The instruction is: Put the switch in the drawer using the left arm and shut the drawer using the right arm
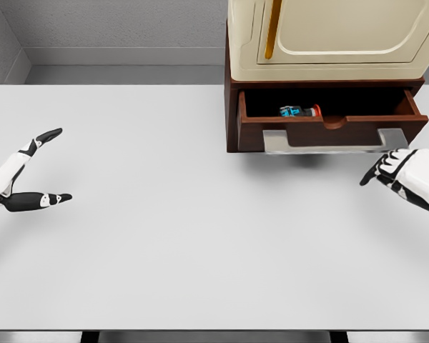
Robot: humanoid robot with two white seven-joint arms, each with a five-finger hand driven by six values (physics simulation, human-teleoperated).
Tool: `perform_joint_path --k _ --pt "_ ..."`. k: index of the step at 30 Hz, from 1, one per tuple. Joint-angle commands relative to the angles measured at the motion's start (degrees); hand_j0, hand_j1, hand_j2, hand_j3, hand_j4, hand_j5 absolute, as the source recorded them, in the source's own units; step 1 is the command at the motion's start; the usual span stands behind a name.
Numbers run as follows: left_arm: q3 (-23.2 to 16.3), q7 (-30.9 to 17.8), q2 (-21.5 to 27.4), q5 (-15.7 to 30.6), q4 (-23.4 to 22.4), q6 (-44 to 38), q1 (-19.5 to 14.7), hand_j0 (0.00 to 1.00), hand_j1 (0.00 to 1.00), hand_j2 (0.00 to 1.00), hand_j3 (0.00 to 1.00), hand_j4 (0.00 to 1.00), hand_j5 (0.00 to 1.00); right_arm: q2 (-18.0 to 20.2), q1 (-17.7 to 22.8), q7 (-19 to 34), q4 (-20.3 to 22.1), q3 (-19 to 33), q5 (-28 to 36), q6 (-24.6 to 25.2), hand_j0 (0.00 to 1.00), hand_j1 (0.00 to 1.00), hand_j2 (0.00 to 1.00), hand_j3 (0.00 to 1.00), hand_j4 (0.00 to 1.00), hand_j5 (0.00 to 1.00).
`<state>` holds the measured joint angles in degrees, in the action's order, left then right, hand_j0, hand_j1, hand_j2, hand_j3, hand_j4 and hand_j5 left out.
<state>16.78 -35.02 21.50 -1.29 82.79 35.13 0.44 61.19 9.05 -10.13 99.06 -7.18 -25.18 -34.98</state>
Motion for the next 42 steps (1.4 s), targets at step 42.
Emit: perform_joint_path --k 42 --pt "-0.1 0.0 -0.4 0.4 0.6 -0.1 0.2 1.0 1.0 1.0 1.0 1.0 1.0 -10.2 -19.6 0.2 -13.0 -14.8 -2.5 0.0 0.47 0.47 0.47 0.47 0.47 0.47"
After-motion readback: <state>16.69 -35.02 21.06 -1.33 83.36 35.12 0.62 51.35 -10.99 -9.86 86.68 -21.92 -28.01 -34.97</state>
